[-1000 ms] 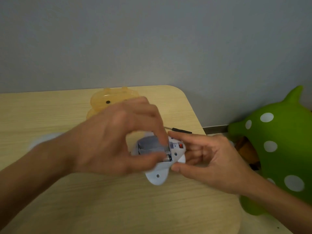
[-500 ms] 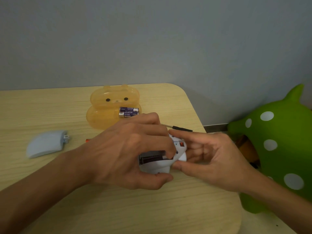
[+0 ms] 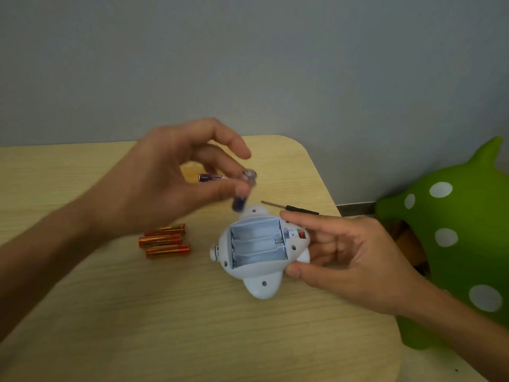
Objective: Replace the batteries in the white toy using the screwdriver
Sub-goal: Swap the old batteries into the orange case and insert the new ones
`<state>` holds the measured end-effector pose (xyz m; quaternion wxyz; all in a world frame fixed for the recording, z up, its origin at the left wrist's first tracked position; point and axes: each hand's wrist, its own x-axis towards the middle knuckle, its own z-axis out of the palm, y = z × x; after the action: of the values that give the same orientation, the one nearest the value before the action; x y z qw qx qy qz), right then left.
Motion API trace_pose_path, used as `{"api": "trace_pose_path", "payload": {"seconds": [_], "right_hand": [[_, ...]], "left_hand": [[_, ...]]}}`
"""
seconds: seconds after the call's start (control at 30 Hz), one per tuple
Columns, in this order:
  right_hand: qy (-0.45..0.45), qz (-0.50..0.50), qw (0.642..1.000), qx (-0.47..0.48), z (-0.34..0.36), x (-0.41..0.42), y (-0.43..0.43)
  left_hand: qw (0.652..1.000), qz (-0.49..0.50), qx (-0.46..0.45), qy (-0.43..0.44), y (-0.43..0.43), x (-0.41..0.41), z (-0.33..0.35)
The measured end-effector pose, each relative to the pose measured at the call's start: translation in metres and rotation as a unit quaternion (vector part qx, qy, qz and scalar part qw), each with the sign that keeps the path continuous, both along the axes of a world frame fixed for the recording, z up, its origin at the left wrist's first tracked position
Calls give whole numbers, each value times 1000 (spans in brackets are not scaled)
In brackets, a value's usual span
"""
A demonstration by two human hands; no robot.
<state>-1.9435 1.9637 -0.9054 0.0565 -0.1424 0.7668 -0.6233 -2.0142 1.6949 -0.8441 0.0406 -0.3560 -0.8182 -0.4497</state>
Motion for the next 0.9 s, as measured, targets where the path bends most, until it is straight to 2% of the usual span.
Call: {"api": "trace_pose_path", "payload": {"seconds": [0.1, 0.23, 0.4, 0.57, 0.73, 0.9], "right_hand": [[3, -2, 1000, -5, -1, 0, -1], [3, -2, 1000, -8, 0, 0, -1], [8, -2, 1000, -9, -1, 0, 0], [12, -3, 1000, -10, -3, 0, 0], [14, 0, 1000, -12, -4, -1, 0], [14, 1, 1000, -15, -3, -1, 0]], "left_hand": [[984, 92, -120, 95, -14, -21, 5], [970, 106, -201, 92, -20, -31, -10], [964, 84, -233, 97, -19, -35, -27], [957, 77, -254, 120, -25, -34, -15], [942, 35, -331, 35, -57, -25, 11], [925, 37, -377, -32, -75, -20, 0]]}}
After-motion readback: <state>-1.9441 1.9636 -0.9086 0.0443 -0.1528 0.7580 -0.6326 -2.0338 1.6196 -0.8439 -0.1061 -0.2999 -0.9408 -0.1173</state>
